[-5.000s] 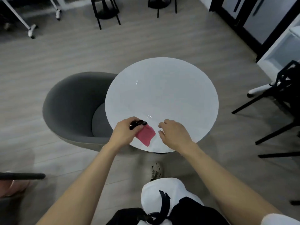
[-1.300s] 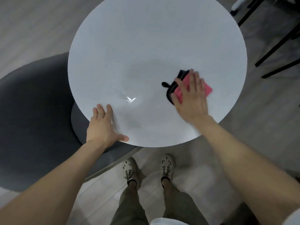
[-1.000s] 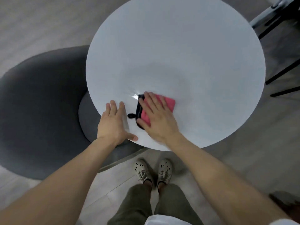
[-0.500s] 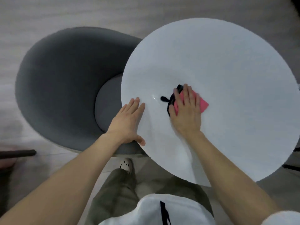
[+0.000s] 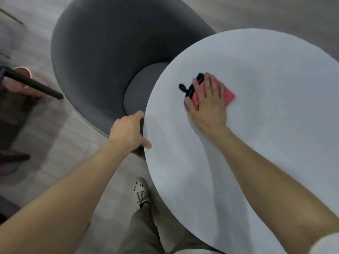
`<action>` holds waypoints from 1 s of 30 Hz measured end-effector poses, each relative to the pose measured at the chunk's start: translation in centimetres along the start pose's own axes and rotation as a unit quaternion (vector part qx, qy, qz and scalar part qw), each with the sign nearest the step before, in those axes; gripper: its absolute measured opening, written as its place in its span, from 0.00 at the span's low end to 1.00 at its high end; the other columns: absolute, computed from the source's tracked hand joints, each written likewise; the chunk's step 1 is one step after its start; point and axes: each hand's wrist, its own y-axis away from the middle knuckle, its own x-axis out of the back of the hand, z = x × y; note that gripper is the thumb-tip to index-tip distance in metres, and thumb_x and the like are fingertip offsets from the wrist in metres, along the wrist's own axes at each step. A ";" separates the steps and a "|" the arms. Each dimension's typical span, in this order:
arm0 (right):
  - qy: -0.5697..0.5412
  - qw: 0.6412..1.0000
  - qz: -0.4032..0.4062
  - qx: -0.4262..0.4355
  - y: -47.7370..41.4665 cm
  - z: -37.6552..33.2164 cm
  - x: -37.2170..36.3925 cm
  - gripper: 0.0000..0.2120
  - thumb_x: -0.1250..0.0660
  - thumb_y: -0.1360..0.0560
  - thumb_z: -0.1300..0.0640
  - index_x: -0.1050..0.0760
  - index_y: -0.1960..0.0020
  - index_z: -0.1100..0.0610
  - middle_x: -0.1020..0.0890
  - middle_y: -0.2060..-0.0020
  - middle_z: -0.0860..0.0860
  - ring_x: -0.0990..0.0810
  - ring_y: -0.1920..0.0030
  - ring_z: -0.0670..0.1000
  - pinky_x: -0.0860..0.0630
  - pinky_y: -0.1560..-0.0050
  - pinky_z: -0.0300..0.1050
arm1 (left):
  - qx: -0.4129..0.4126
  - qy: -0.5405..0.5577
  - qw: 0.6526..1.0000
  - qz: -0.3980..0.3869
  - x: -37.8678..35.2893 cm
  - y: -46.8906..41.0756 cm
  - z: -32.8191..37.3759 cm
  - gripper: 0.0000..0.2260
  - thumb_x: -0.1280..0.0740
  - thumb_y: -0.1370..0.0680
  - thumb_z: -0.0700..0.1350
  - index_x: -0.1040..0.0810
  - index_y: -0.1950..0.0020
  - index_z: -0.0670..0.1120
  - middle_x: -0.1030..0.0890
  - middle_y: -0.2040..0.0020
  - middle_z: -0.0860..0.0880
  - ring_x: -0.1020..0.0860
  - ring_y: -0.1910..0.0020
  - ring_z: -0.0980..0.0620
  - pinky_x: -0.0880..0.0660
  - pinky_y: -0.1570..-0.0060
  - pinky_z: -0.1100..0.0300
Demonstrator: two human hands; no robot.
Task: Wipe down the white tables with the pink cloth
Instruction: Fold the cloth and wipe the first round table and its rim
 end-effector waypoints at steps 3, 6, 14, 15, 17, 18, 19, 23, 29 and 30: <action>0.008 0.939 -0.076 0.336 4.7 -2.3 -1.0 0.31 0.45 0.12 0.36 0.43 0.12 0.45 0.47 0.12 0.52 0.53 0.12 0.54 0.53 0.13 0.61 | 0.009 0.002 1.000 -0.027 0.0 -0.4 -0.1 0.42 0.09 0.41 0.57 0.31 0.38 0.53 0.17 0.54 0.50 0.19 0.57 0.43 0.22 0.59 0.48; 0.013 0.921 -0.093 0.377 -0.6 1.6 0.0 0.31 0.46 0.12 0.35 0.45 0.12 0.42 0.48 0.11 0.49 0.53 0.12 0.51 0.54 0.13 0.57 | 0.009 0.024 0.999 -0.027 -0.2 -0.4 -0.6 0.41 0.10 0.40 0.57 0.30 0.36 0.56 0.15 0.51 0.52 0.17 0.53 0.43 0.16 0.52 0.43; 0.003 0.970 -0.035 0.242 -1.2 -4.1 -1.2 0.30 0.49 0.12 0.37 0.42 0.13 0.46 0.46 0.12 0.52 0.52 0.12 0.54 0.52 0.14 0.63 | -0.004 0.117 0.993 -0.030 -0.7 0.0 -1.7 0.38 0.09 0.40 0.52 0.25 0.36 0.57 0.14 0.49 0.53 0.15 0.50 0.46 0.16 0.46 0.43; 0.010 0.933 -0.067 0.354 0.8 -4.5 -1.7 0.30 0.48 0.12 0.37 0.42 0.13 0.45 0.46 0.12 0.51 0.52 0.12 0.54 0.52 0.13 0.62 | -0.007 0.122 0.992 -0.027 -0.8 0.0 -1.8 0.37 0.09 0.40 0.52 0.25 0.37 0.56 0.14 0.50 0.53 0.14 0.50 0.46 0.16 0.47 0.43; 0.025 0.887 -0.088 0.453 -0.1 -3.3 -1.3 0.31 0.46 0.12 0.34 0.43 0.12 0.42 0.48 0.12 0.48 0.53 0.12 0.52 0.53 0.13 0.59 | -0.011 0.127 0.992 -0.017 -1.2 0.0 -2.0 0.37 0.10 0.39 0.54 0.23 0.36 0.56 0.13 0.50 0.53 0.14 0.49 0.46 0.17 0.47 0.45; 0.019 0.904 -0.080 0.419 -2.5 -2.3 -1.0 0.31 0.46 0.13 0.33 0.43 0.13 0.42 0.48 0.12 0.48 0.53 0.12 0.51 0.53 0.13 0.59 | -0.012 0.129 0.991 -0.013 -1.4 -0.1 -2.2 0.37 0.10 0.39 0.55 0.23 0.35 0.57 0.13 0.49 0.53 0.14 0.49 0.47 0.16 0.46 0.45; 0.017 0.939 -0.062 0.337 -5.1 -1.4 -0.5 0.31 0.47 0.13 0.33 0.43 0.13 0.42 0.48 0.12 0.48 0.53 0.12 0.51 0.52 0.13 0.59 | -0.012 0.133 0.991 -0.010 -1.5 -0.3 -2.3 0.36 0.11 0.38 0.55 0.23 0.34 0.59 0.13 0.49 0.54 0.14 0.49 0.47 0.16 0.47 0.45; 0.026 0.999 -0.009 0.036 -9.8 -2.8 -0.1 0.33 0.52 0.13 0.34 0.45 0.12 0.46 0.49 0.11 0.52 0.53 0.12 0.53 0.56 0.13 0.58 | -0.030 0.143 0.989 -0.010 -1.7 -0.8 -2.7 0.35 0.10 0.40 0.57 0.23 0.38 0.59 0.14 0.54 0.57 0.14 0.56 0.50 0.15 0.54 0.46; 0.037 0.939 -0.076 0.333 2.7 -5.9 -1.6 0.32 0.46 0.12 0.35 0.45 0.12 0.44 0.49 0.11 0.50 0.54 0.12 0.51 0.55 0.13 0.58 | -0.056 0.185 0.981 -0.033 -1.8 -1.1 -3.1 0.32 0.09 0.40 0.53 0.22 0.44 0.52 0.15 0.57 0.56 0.16 0.56 0.52 0.16 0.54 0.48; 0.042 0.938 -0.088 0.334 1.2 -5.1 -1.2 0.32 0.45 0.12 0.34 0.45 0.12 0.43 0.49 0.11 0.49 0.54 0.12 0.50 0.55 0.12 0.57 | -0.058 0.195 0.978 -0.040 -2.0 -1.4 -3.3 0.31 0.09 0.40 0.52 0.21 0.45 0.52 0.14 0.56 0.56 0.15 0.56 0.52 0.15 0.52 0.48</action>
